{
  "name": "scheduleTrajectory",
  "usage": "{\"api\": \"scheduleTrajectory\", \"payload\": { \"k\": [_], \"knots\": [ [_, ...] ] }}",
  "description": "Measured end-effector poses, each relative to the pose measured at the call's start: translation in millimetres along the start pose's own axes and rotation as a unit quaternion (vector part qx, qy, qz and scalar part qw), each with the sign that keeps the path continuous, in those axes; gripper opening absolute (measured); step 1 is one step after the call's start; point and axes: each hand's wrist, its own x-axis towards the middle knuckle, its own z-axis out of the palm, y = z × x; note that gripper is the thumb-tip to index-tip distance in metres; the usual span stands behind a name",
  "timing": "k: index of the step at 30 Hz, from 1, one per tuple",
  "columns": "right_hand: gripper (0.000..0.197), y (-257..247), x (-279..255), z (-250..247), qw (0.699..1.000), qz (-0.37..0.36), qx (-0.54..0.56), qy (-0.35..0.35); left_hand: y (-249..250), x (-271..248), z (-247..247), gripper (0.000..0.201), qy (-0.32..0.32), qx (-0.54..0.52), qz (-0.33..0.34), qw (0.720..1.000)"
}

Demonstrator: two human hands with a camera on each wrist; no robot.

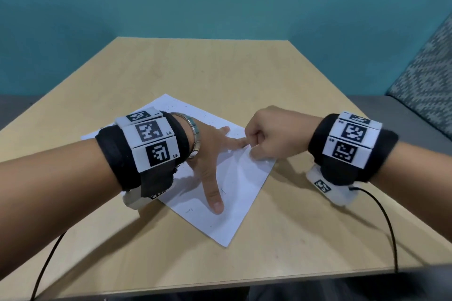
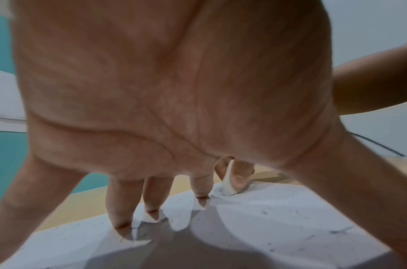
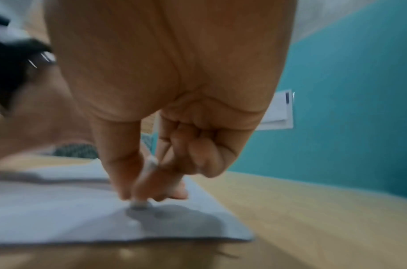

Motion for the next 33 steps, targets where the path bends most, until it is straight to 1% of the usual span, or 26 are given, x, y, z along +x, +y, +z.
{"api": "scheduleTrajectory", "payload": {
  "k": [1,2,4,5,6,9,10,11,13,14,15,17,19,20,22,23,24,26,28,29,31,32,33],
  "knots": [
    [0.015,-1.8,-0.1,0.9,1.0,0.003,-0.003,0.012,0.2,-0.8,-0.3,0.139,0.0,-0.001,0.0,1.0],
    [0.015,-7.5,-2.9,5.1,1.0,-0.008,0.003,0.005,0.8,-1.1,-0.8,0.136,0.001,-0.001,0.002,1.0],
    [0.017,-21.8,-13.0,16.9,0.997,-0.043,0.023,-0.054,2.1,-1.8,-0.9,0.129,0.004,0.006,0.009,1.0],
    [0.018,-23.5,-16.5,18.7,0.995,-0.049,0.037,-0.077,2.1,-1.4,-0.7,0.128,0.005,0.011,0.009,1.0],
    [0.017,-19.7,-15.4,15.8,0.996,-0.041,0.036,-0.072,2.1,-1.6,-0.3,0.13,0.003,0.011,0.005,1.0],
    [0.014,-0.3,-3.4,1.9,1.0,0.007,0.015,0.004,1.0,-1.7,-0.5,0.14,0.0,-0.004,-0.003,1.0],
    [0.015,-1.2,-3.2,2.7,1.0,0.008,0.017,0.006,0.6,-1.9,-0.2,0.14,0.0,-0.007,-0.002,1.0],
    [0.015,-5.8,-5.6,6.4,1.0,-0.003,0.025,-0.009,0.9,-2.2,-0.6,0.137,0.0,-0.009,-0.001,1.0],
    [0.014,-18.2,-15.7,16.0,0.996,-0.039,0.046,-0.073,2.0,-1.9,-0.8,0.131,0.001,-0.001,0.002,1.0],
    [0.013,-18.2,-18.2,16.6,0.994,-0.043,0.049,-0.09,2.9,-2.0,-1.3,0.13,0.001,0.006,0.002,1.0],
    [0.011,-12.7,-16.4,12.8,0.995,-0.032,0.044,-0.079,3.9,-2.4,-1.6,0.132,0.001,0.011,0.0,1.0],
    [0.01,3.8,-7.0,1.3,0.999,0.012,0.038,-0.022,5.7,-2.0,-3.3,0.138,0.003,0.019,-0.003,1.0],
    [0.012,7.2,-4.2,0.1,0.998,0.027,0.047,-0.004,6.7,-1.8,-4.4,0.139,0.002,0.023,-0.009,1.0],
    [0.011,2.0,-6.7,4.2,0.998,0.016,0.054,-0.016,7.0,-1.7,-4.5,0.137,0.002,0.023,-0.01,1.0],
    [0.01,-12.8,-17.2,14.4,0.995,-0.024,0.068,-0.075,7.8,-1.8,-5.1,0.131,0.002,0.024,-0.004,1.0],
    [0.01,-14.1,-20.1,15.6,0.992,-0.03,0.072,-0.098,7.9,-2.4,-5.1,0.13,0.0,0.023,-0.003,1.0],
    [0.01,-10.4,-18.9,12.1,0.993,-0.02,0.07,-0.096,8.2,-3.0,-4.9,0.131,-0.002,0.022,-0.006,1.0],
    [0.01,4.4,-10.5,1.0,0.996,0.022,0.068,-0.049,9.5,-4.4,-5.7,0.138,-0.003,0.026,-0.012,1.0],
    [0.009,8.3,-7.9,-1.5,0.996,0.037,0.073,-0.023,11.4,-6.1,-7.0,0.139,0.0,0.032,-0.014,0.999],
    [0.008,3.4,-10.5,2.2,0.996,0.028,0.075,-0.033,12.8,-6.1,-7.7,0.136,0.001,0.034,-0.012,0.999],
    [0.007,-11.4,-20.5,12.5,0.993,-0.009,0.08,-0.091,16.3,-6.6,-10.1,0.128,0.001,0.038,-0.007,0.999],
    [0.008,-13.2,-23.7,13.9,0.991,-0.014,0.082,-0.11,17.7,-6.7,-11.5,0.127,0.001,0.041,-0.007,0.999],
    [0.008,-9.1,-22.3,10.8,0.992,-0.005,0.076,-0.102,19.1,-7.0,-11.9,0.128,-0.001,0.044,-0.01,0.999]
  ]
}}
